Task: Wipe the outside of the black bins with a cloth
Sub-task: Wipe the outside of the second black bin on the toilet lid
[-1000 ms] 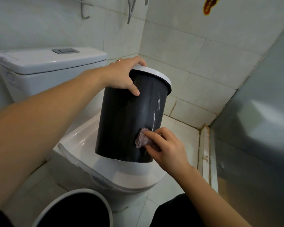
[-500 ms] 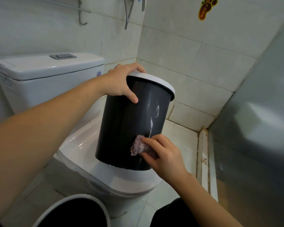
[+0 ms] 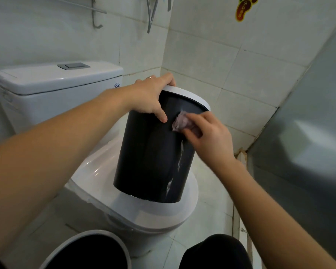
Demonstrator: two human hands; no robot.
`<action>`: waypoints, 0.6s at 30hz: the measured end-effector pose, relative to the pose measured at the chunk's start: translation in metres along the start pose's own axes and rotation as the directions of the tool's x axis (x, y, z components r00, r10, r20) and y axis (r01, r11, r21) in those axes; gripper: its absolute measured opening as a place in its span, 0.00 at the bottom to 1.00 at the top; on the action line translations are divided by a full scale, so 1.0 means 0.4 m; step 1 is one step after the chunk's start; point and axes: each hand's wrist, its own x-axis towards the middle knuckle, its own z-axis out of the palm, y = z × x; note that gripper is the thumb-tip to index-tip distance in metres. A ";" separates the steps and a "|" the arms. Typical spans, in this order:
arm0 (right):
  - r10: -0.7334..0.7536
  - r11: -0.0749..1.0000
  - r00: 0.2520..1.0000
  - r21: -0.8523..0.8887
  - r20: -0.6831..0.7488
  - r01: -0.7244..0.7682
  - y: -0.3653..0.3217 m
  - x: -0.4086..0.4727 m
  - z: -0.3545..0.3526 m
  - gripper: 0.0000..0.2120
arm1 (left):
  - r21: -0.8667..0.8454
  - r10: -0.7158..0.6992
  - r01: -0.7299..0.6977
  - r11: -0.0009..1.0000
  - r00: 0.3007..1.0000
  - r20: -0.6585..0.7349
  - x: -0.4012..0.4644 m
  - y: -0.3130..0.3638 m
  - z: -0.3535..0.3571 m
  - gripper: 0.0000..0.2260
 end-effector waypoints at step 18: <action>0.071 0.996 0.998 0.046 -0.001 -0.071 -0.024 0.056 0.008 0.15 | 0.056 0.004 -0.005 0.998 1.000 0.026 -0.011 0.004 -0.010 0.34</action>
